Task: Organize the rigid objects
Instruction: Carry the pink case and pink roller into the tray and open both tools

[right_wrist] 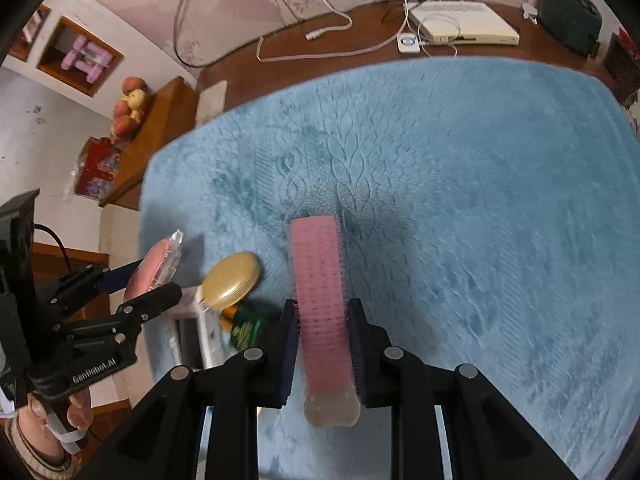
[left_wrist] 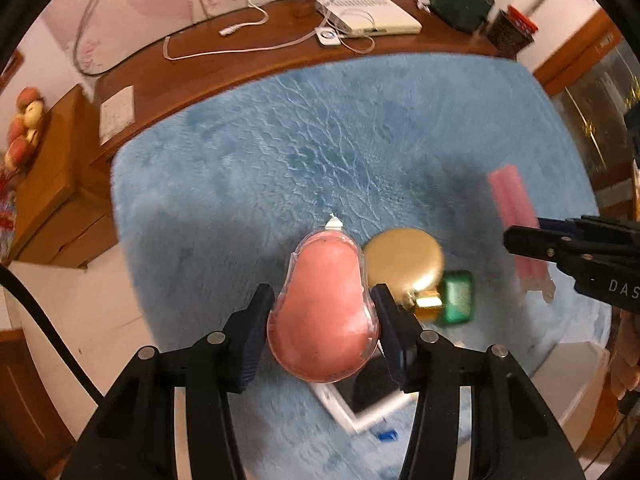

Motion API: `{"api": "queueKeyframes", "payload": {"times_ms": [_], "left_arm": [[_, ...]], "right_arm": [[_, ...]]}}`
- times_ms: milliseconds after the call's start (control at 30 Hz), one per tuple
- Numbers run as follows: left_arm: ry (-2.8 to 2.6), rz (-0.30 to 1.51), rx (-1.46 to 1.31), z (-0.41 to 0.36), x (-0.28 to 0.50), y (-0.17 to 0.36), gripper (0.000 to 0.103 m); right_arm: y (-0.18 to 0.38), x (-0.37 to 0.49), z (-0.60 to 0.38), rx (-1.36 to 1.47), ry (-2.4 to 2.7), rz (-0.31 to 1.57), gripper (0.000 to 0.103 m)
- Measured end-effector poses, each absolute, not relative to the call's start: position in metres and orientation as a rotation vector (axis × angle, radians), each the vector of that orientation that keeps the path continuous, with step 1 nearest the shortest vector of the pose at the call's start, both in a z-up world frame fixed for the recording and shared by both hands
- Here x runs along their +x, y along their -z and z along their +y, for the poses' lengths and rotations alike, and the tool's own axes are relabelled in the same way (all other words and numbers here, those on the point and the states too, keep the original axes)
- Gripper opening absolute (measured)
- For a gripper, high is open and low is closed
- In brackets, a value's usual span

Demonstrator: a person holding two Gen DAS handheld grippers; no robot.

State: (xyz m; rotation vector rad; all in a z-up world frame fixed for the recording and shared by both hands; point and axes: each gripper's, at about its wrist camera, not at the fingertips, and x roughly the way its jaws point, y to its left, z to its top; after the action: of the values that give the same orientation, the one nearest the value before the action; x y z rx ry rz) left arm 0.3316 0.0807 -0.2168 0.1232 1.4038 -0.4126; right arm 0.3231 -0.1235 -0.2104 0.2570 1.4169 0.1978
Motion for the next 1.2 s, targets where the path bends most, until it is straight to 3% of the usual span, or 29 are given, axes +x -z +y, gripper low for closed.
{"api": "queueKeyframes", "payload": {"times_ms": [467,633,800,1200], "left_arm": [[0.47,1.2,0.118,0.051,0.181,0.082,0.054],[0.492,1.205,0.118,0.025,0.117,0.086,0.054],[0.417,1.271,0.198,0.006,0.063,0.123,0.054],[0.279,1.425,0.178,0.011,0.019,0.19,0.054]], "right_arm": [[0.108,0.171,-0.16,0.204,-0.356,1.258,0.024],[0.124,0.117,-0.164,0.09,-0.351,1.314,0.024],[0.16,0.083,-0.168,0.055,-0.345,1.4,0.024],[0.219,0.046,-0.156,-0.157,-0.321,1.458,0.024]]}}
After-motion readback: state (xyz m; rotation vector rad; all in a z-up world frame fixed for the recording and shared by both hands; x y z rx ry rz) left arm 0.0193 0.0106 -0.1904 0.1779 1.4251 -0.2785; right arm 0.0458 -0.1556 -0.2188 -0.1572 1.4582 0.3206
